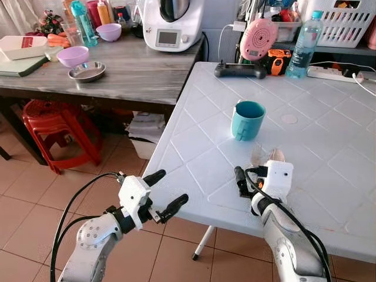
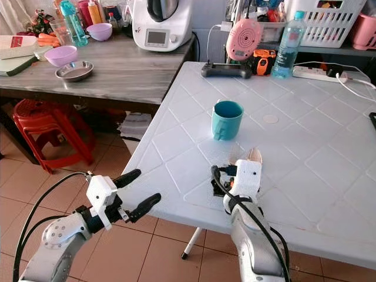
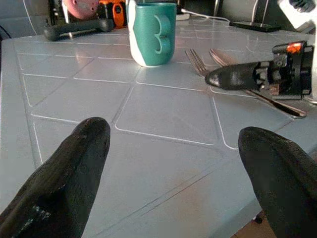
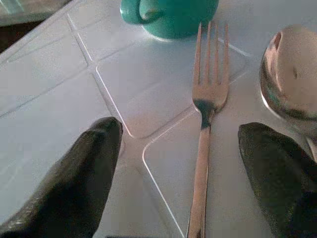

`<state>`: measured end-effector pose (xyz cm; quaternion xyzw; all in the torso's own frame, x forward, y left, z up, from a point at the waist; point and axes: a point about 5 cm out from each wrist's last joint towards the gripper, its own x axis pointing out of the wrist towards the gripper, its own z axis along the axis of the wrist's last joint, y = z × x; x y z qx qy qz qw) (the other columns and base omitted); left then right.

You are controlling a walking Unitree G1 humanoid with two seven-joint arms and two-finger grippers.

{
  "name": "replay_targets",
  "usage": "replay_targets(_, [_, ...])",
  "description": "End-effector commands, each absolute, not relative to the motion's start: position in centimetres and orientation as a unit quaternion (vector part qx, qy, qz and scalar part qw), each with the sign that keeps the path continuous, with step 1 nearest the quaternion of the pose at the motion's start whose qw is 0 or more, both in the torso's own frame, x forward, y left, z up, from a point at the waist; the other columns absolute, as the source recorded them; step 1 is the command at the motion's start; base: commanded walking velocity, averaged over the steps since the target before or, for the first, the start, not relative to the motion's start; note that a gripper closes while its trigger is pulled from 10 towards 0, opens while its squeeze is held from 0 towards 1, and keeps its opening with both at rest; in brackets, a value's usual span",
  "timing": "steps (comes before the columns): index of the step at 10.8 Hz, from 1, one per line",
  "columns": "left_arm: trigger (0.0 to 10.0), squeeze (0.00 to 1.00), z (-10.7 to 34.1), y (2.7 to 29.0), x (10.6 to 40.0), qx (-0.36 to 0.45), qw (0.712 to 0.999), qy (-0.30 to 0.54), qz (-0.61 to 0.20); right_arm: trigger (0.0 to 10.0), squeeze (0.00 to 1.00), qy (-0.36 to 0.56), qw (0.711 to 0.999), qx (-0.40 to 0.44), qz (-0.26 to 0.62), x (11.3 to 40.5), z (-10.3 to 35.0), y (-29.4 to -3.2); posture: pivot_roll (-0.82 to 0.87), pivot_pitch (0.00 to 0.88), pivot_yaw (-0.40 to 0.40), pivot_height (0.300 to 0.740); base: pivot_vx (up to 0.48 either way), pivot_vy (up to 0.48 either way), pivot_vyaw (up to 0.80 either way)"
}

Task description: Setting the table

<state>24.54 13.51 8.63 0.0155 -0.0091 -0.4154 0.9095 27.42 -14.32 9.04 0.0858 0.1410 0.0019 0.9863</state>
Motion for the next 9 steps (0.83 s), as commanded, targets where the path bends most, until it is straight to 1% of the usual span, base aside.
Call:
replay_targets(1, [10.0, 0.00, 9.0, 13.4, 24.5, 0.023, 0.905, -0.011, -0.424, 0.0, 0.00, 0.158, 0.983, 0.092, 0.009, 27.5, 8.7, -14.1, -0.04, 0.039, 0.036, 0.740, 0.000, 0.000, 0.00])
replay_targets(3, [10.0, 0.00, 9.3, 13.1, 24.4, 0.020, 0.902, -0.012, -0.432, 0.0, 0.00, 0.194, 0.976, 0.094, 0.012, 27.3, 7.9, -14.1, -0.04, 0.040, 0.037, 0.740, 0.000, 0.000, 0.00])
replay_targets(7, [10.0, 0.00, 9.4, 13.0, 24.3, 0.017, 0.898, -0.006, -0.440, 0.0, 0.00, 0.224, 0.970, 0.093, 0.006, 27.2, 7.2, -15.1, -0.05, 0.042, 0.041, 0.740, 0.000, 0.000, 0.00])
replay_targets(9, [10.0, 0.00, 9.1, 12.8, 24.1, 0.010, 0.891, 0.005, -0.455, 0.0, 0.00, 0.248, 0.963, 0.103, 0.014, 26.9, 6.5, -15.1, -0.05, 0.045, 0.040, 0.740, 0.000, 0.000, 0.00])
